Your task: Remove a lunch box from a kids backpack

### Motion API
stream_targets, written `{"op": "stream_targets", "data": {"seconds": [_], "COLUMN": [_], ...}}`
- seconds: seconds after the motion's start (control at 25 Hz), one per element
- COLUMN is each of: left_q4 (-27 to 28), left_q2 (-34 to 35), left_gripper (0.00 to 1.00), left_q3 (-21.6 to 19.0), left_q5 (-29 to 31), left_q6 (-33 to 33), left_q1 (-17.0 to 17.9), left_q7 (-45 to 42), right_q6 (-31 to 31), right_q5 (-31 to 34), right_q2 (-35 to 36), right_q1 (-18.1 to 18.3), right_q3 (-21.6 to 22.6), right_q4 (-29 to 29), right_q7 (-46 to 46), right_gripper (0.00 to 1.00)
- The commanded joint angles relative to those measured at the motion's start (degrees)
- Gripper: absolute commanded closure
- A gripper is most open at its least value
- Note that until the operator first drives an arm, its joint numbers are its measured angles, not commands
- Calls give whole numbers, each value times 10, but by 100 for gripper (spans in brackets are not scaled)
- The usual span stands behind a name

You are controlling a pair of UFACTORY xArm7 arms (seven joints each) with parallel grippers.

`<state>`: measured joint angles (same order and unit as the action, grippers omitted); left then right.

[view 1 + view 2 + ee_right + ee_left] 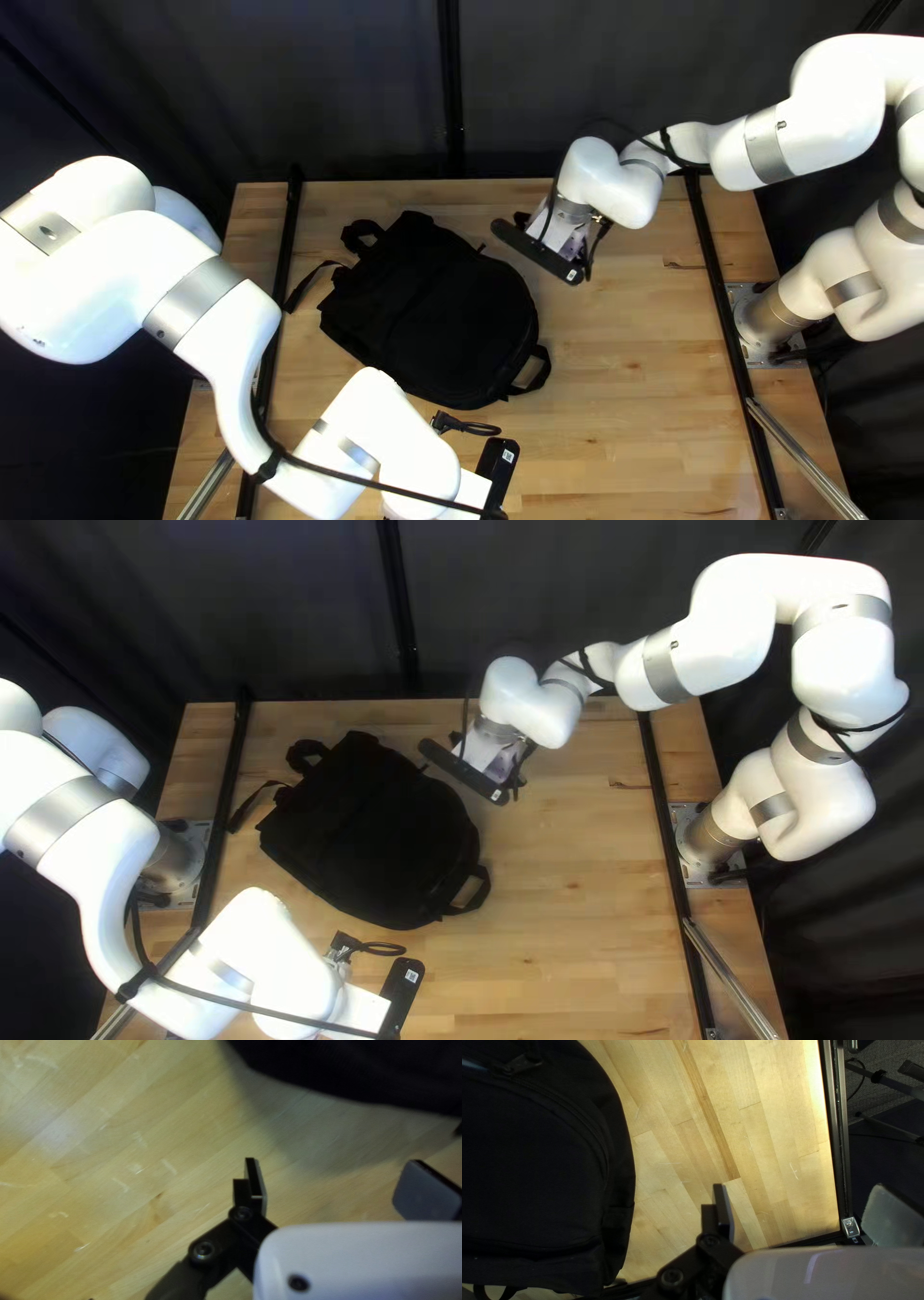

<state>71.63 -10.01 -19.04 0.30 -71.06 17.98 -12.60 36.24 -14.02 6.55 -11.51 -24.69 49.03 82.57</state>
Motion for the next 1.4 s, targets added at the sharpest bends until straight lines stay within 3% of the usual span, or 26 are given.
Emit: {"op": "stream_targets", "data": {"seconds": [0.04,0.24,0.28,0.32,0.36,0.4,0.72,0.92,1.08,1.4], "left_q4": [0,0,0,0,0,0,0,0,0,0], "left_q2": [0,0,0,0,0,0,0,0,0,0], "left_gripper": [0,0,0,0,0,0,0,0,0,0], "left_q3": [0,0,0,0,0,0,0,0,0,0], "left_q5": [0,0,0,0,0,0,0,0,0,0], "left_q6": [0,0,0,0,0,0,0,0,0,0], "left_q1": [0,0,0,0,0,0,0,0,0,0], "left_q7": [0,0,0,0,0,0,0,0,0,0], "right_q6": [-29,-85,-93,-98,-108,-113,-126,-107,-59,88], "right_q5": [-6,-11,-3,3,22,35,161,258,335,379], "right_q2": [16,37,38,38,36,34,21,-16,-64,-109], "right_q1": [-11,-15,-18,-20,-27,-31,-75,-100,-106,-127], "right_q3": [16,29,29,28,24,22,2,-9,0,53], "right_q4": [-2,-21,-22,-23,-25,-27,-20,-50,-77,-83], "right_q7": [18,49,49,47,42,36,-48,-156,-279,-525], "right_gripper": [0,0,5,50,62,100,100,100,100,100]}}
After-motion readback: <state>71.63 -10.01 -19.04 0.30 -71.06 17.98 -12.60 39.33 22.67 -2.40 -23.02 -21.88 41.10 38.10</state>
